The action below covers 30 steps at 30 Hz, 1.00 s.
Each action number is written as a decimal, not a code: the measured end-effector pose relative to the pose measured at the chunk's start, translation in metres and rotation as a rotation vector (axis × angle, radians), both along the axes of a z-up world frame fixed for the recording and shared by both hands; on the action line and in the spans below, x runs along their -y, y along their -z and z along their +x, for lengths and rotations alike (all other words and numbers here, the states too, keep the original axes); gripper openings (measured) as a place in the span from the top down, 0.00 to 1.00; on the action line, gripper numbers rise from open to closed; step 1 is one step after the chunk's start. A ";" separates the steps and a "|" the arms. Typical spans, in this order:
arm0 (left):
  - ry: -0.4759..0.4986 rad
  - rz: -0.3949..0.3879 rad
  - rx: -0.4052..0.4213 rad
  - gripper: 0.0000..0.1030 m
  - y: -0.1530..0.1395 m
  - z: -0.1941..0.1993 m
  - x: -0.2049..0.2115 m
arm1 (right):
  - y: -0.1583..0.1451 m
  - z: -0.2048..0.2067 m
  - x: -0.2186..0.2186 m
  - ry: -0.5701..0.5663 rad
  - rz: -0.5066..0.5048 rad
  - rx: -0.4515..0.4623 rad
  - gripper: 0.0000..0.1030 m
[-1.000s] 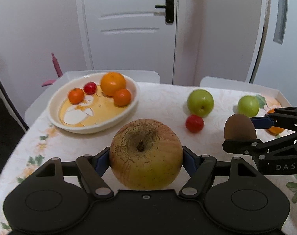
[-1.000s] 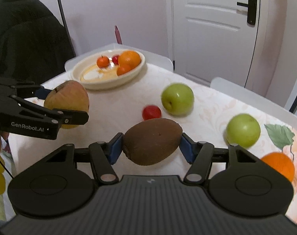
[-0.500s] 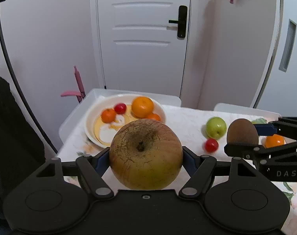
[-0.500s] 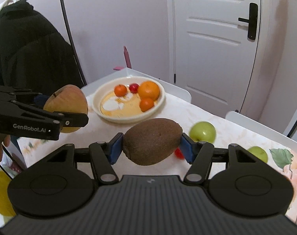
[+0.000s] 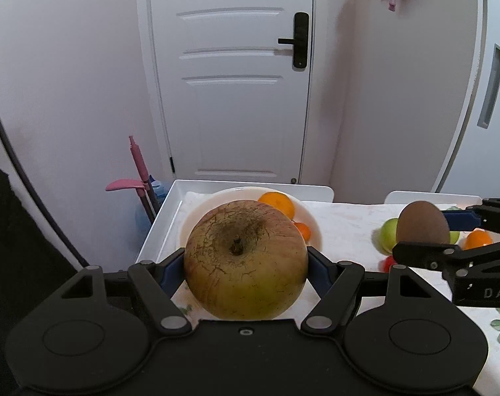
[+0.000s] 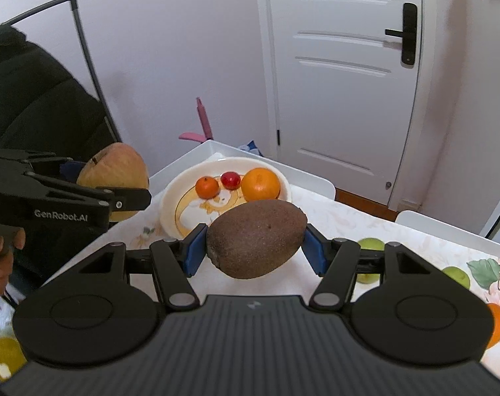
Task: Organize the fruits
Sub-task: 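Lower the apple into the duck bowl and open the left gripper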
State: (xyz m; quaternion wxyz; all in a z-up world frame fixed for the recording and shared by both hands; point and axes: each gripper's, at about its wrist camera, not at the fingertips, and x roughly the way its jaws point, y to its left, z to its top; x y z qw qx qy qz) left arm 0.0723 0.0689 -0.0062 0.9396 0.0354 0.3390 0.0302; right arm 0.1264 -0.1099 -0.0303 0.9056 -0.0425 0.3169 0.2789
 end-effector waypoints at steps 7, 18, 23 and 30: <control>0.061 -0.006 -0.035 0.25 0.016 0.034 -0.027 | 0.004 0.017 -0.029 0.064 -0.019 -0.011 0.26; 0.134 -0.014 -0.139 0.25 0.063 0.087 -0.054 | 0.028 0.042 -0.059 0.159 -0.038 -0.063 0.26; 0.170 -0.008 -0.180 0.25 0.079 0.103 -0.054 | 0.035 0.048 -0.065 0.184 -0.046 -0.083 0.26; 0.221 0.008 -0.214 0.24 0.090 0.107 -0.045 | 0.037 0.053 -0.067 0.213 -0.052 -0.090 0.26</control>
